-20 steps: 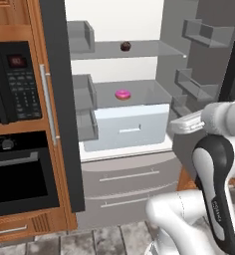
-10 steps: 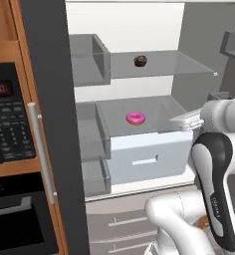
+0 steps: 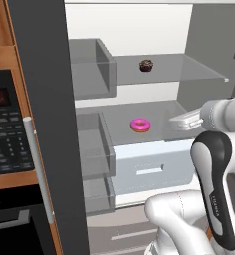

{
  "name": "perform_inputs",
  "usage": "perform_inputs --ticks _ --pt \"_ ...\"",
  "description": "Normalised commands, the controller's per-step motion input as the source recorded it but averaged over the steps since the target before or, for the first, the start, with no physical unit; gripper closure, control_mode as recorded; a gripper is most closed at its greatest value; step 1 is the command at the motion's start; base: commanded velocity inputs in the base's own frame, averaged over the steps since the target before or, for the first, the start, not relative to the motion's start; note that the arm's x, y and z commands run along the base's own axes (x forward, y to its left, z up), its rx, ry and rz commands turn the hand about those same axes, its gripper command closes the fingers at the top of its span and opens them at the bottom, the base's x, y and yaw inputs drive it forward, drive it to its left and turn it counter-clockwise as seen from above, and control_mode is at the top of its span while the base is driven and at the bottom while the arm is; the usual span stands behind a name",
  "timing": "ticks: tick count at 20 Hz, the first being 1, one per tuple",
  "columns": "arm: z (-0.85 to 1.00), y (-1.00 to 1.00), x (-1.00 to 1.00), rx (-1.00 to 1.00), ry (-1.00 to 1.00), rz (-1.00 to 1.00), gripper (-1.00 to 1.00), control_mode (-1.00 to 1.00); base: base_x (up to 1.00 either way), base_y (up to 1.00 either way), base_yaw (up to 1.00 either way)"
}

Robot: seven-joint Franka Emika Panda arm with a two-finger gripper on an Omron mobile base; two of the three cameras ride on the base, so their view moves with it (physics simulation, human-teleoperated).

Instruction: Take the cupcake and donut from the fridge and place them on the empty tray on the dining counter.

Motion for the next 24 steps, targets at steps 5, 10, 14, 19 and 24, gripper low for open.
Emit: perform_inputs --ticks 5,10,14,19,24 --pt "0.0 0.0 0.06 0.0 0.0 0.01 -1.0 -1.0 0.16 0.0 0.01" --pt "0.0 -0.02 0.0 0.0 0.0 0.01 -1.0 -1.0 0.0 0.0 0.0" --pt "0.42 -0.05 0.03 0.0 0.04 -0.04 -1.0 -1.0 0.0 0.0 0.0" --pt "0.74 0.0 0.1 0.0 0.05 -0.01 -1.0 -1.0 0.0 0.0 0.0" --pt "0.57 0.0 0.1 0.0 0.01 -0.02 -1.0 -1.0 0.0 0.0 0.0"
